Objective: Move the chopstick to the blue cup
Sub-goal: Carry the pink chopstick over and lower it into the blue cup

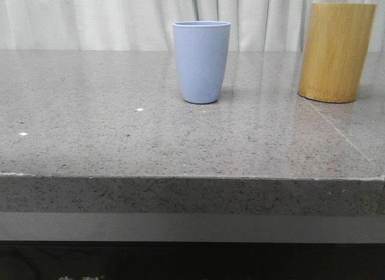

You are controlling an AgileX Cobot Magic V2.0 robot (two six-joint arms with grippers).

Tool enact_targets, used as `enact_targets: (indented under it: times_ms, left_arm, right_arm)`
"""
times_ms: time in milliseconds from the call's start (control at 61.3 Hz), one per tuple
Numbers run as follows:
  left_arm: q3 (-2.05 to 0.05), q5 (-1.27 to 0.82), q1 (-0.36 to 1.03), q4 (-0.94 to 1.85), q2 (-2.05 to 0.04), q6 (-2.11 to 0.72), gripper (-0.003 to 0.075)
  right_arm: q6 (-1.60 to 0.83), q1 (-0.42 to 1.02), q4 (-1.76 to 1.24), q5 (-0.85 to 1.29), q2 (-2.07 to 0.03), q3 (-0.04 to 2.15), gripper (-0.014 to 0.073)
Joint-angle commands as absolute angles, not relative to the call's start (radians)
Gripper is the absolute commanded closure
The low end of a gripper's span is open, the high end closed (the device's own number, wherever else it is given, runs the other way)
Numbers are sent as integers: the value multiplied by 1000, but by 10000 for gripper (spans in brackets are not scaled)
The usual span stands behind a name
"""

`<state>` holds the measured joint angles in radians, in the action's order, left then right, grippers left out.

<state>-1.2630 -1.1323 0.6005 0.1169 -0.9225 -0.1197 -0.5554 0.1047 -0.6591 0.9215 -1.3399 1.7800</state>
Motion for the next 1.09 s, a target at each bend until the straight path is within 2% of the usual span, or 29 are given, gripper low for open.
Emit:
enact_targets:
  times_ms: [0, 245, 653, 734, 930, 1012, 1077]
  left_arm:
    - [-1288, -1066, 599, 134, -915, -120, 375]
    - [-1288, -1066, 599, 134, -915, -120, 375]
    - [-1288, -1062, 599, 134, -915, -120, 375]
    - [-1288, -1062, 599, 134, -915, -120, 375]
    - [-1288, -1062, 599, 134, -915, -120, 375]
    - [-1288, -1062, 599, 134, -915, -120, 375]
    - [-1288, -1062, 599, 134, -915, -120, 375]
  right_arm:
    - [-566, 195, -636, 792, -1350, 1779, 659]
    - [-566, 341, -548, 664, -1472, 1722, 659]
    - [-566, 390, -550, 603, -1666, 1721, 656]
    - [-566, 390, -550, 607, -1681, 1721, 592]
    - [-566, 390, -550, 622, -1688, 1722, 277]
    - [-566, 388, -548, 640, -1674, 1735, 207]
    - [-561, 382, -543, 675, -1655, 1754, 202]
